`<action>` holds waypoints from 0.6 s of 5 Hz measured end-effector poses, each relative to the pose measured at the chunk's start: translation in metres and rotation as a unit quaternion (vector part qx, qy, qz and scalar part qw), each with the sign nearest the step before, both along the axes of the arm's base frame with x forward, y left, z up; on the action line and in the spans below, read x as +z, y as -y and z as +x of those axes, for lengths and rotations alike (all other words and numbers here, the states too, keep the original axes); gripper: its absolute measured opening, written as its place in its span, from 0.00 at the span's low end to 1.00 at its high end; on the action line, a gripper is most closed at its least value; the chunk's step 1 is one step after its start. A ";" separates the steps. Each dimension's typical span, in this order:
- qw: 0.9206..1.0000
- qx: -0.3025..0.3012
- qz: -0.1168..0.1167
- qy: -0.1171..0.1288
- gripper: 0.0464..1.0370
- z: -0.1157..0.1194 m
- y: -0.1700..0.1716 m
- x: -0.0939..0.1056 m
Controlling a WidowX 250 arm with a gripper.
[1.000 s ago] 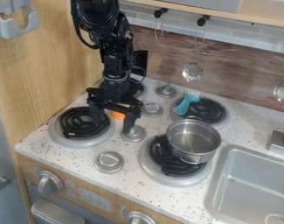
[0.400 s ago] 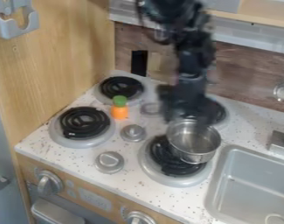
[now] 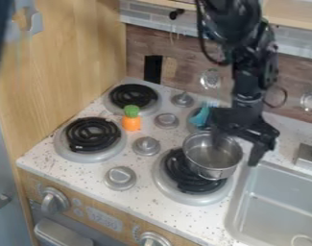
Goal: Placing the silver pan at the left side of the burner
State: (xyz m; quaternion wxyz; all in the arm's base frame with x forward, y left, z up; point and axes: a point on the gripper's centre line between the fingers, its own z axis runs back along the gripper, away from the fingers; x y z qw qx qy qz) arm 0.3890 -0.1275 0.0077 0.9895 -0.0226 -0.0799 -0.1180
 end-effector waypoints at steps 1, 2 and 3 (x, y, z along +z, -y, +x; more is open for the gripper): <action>0.999 -0.007 0.026 -0.023 0.92 0.005 0.007 -0.031; 0.999 -0.013 0.040 -0.032 0.62 0.006 0.011 -0.045; 0.999 -0.014 0.039 -0.029 0.30 0.007 0.011 -0.045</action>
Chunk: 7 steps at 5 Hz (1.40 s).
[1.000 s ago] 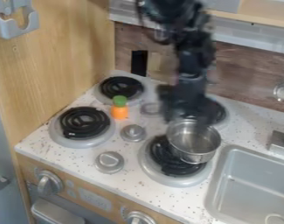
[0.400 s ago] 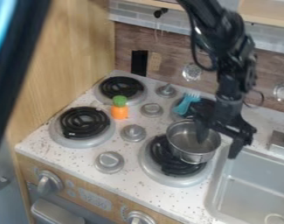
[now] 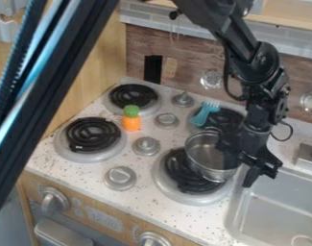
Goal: Placing the silver pan at the left side of the burner
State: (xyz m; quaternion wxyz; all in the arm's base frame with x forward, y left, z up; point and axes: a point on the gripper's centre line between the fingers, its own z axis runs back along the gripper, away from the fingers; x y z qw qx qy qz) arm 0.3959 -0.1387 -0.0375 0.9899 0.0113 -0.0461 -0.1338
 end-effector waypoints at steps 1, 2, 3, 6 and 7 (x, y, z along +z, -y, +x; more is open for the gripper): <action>1.000 -0.001 0.000 0.000 0.11 -0.003 -0.001 -0.001; 1.000 -0.011 0.000 0.005 0.03 -0.011 -0.006 0.007; 0.999 -0.010 -0.008 0.030 0.01 -0.017 -0.025 0.034; 0.991 0.115 0.033 0.063 0.01 -0.034 -0.177 0.059; 0.987 0.143 0.053 0.053 0.01 -0.037 -0.224 0.038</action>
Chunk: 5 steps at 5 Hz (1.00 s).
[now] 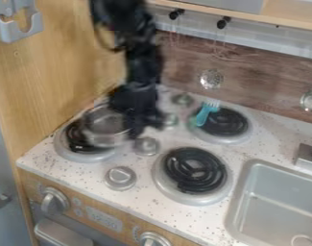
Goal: Placing the silver pan at the left side of the burner
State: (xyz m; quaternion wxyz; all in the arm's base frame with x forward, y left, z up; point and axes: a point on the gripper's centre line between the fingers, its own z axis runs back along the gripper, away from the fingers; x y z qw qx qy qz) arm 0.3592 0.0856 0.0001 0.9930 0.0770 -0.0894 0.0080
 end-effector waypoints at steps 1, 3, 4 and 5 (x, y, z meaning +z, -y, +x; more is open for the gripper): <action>1.000 0.016 0.018 0.008 0.01 0.012 -0.046 -0.015; 0.999 0.029 0.030 0.003 0.01 0.031 -0.066 -0.033; 1.000 0.010 0.019 0.006 0.03 0.034 -0.051 -0.034; 1.000 0.004 0.002 0.002 0.20 0.022 -0.040 -0.030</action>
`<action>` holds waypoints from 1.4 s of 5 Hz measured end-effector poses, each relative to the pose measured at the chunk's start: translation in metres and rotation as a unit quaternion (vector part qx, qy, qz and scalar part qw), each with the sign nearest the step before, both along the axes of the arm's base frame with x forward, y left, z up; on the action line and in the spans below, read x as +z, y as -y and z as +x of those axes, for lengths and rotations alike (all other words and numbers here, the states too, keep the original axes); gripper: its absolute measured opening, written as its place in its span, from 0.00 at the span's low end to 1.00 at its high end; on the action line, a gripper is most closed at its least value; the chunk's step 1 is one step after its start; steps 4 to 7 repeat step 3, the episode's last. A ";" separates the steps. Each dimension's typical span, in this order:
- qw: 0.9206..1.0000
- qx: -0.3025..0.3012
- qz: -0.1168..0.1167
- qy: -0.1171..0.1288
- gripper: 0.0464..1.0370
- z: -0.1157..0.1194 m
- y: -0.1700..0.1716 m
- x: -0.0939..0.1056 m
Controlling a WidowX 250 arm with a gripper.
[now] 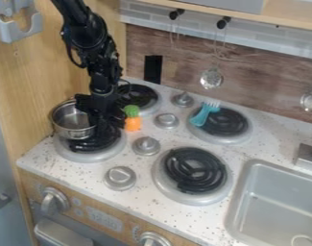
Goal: Placing the silver pan at the left side of the burner
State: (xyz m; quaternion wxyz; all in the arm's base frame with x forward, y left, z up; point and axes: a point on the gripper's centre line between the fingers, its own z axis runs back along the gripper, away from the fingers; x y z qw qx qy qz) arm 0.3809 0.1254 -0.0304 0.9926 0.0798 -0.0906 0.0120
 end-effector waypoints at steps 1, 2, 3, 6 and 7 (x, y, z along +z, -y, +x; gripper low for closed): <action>1.000 0.001 -0.022 -0.006 0.47 -0.008 0.010 0.032; 0.999 -0.004 -0.037 0.013 0.79 -0.009 0.016 0.067; 0.999 -0.007 -0.053 -0.007 0.98 -0.015 0.020 0.069; 0.999 -0.007 -0.053 -0.007 0.98 -0.015 0.020 0.069; 0.999 -0.007 -0.053 -0.007 0.98 -0.015 0.020 0.069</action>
